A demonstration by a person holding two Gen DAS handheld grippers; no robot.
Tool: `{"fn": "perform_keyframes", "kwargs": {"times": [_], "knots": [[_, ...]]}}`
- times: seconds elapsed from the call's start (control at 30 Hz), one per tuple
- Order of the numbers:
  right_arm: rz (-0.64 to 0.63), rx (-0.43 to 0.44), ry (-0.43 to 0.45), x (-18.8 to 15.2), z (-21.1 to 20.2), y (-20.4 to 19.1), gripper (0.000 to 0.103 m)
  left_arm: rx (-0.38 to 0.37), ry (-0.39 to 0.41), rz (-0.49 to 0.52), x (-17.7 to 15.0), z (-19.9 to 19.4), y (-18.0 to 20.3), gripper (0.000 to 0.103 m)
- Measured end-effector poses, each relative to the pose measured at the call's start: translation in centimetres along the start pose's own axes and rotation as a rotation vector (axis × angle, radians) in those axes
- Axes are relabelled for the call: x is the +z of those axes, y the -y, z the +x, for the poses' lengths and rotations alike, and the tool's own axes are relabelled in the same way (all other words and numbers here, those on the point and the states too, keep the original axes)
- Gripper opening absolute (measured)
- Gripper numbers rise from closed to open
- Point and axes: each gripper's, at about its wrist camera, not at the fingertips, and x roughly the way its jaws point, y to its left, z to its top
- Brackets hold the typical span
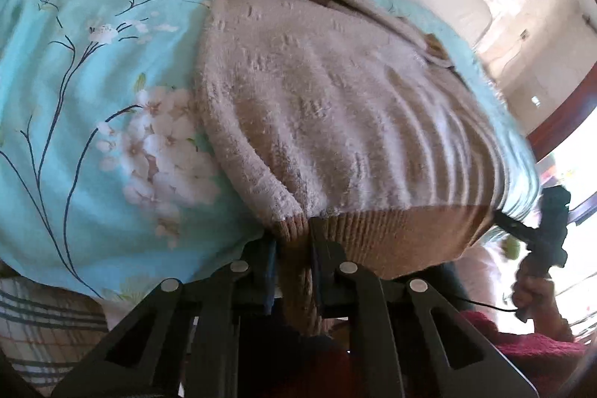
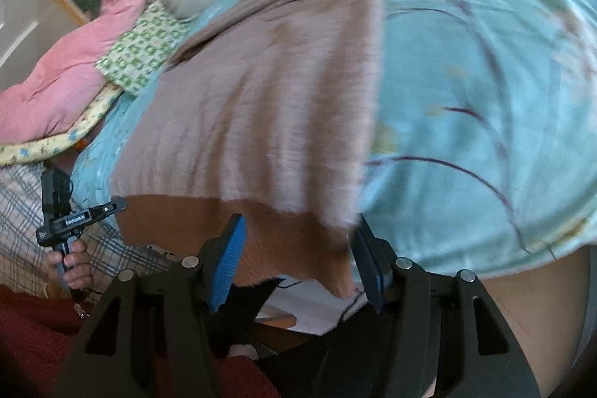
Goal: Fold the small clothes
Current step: 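Grasp the ribbed hem with both tools, then lift the hem with both tools and fold it toward the collar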
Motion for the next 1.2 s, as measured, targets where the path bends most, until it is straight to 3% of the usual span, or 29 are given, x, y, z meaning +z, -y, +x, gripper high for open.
{"fn": "perform_keyframes", "kwargs": {"times": [0.03,0.07,0.17,0.27,0.3,0.37,0.4,0.47,0.5,0.7,0.87,0.97,1.2], "knots": [[-0.017,-0.002,-0.006,0.0,0.2,-0.2,0.029,-0.004,-0.001,0.003,0.0,-0.1,-0.1,0.014],[-0.023,-0.003,-0.009,-0.1,0.2,-0.3,0.014,0.0,-0.002,0.007,0.0,-0.2,-0.1,0.015],[-0.031,0.045,0.015,-0.3,-1.1,0.0,0.012,-0.004,-0.023,-0.014,0.0,-0.1,-1.1,0.02],[-0.029,0.061,0.013,-0.3,-1.7,0.3,0.012,-0.068,-0.053,-0.084,0.2,0.8,-2.0,0.034],[-0.019,0.07,0.008,-0.2,-1.5,0.4,0.012,-0.084,-0.054,-0.092,0.3,0.9,-2.1,0.041],[-0.005,0.071,0.001,-0.1,-0.8,0.5,0.015,-0.087,-0.052,-0.069,0.3,1.0,-1.5,0.046],[-0.005,0.072,-0.001,-0.1,-0.4,0.3,0.015,-0.074,-0.049,-0.041,0.2,1.0,-1.1,0.045],[-0.013,0.083,-0.007,-0.2,0.1,0.0,0.015,-0.052,-0.031,0.017,-0.1,0.8,-0.3,0.015],[-0.015,0.089,-0.007,-0.3,0.0,-0.1,0.014,-0.059,-0.027,0.033,-0.4,0.6,-0.2,0.011],[-0.002,0.147,0.025,-0.4,-2.4,0.1,0.01,-0.105,0.057,0.063,-0.2,-1.5,0.7,0.009],[-0.02,0.212,0.112,2.2,-4.7,-1.4,0.01,-0.141,0.127,0.116,2.2,-3.5,2.8,0.009],[-0.023,0.264,0.188,4.8,-5.5,-2.4,0.01,-0.182,0.201,0.14,4.9,-5.0,3.8,0.009],[-0.024,0.31,0.322,11.8,-5.8,-3.3,0.01,-0.189,0.375,0.142,12.2,-6.6,4.0,0.009]]}}
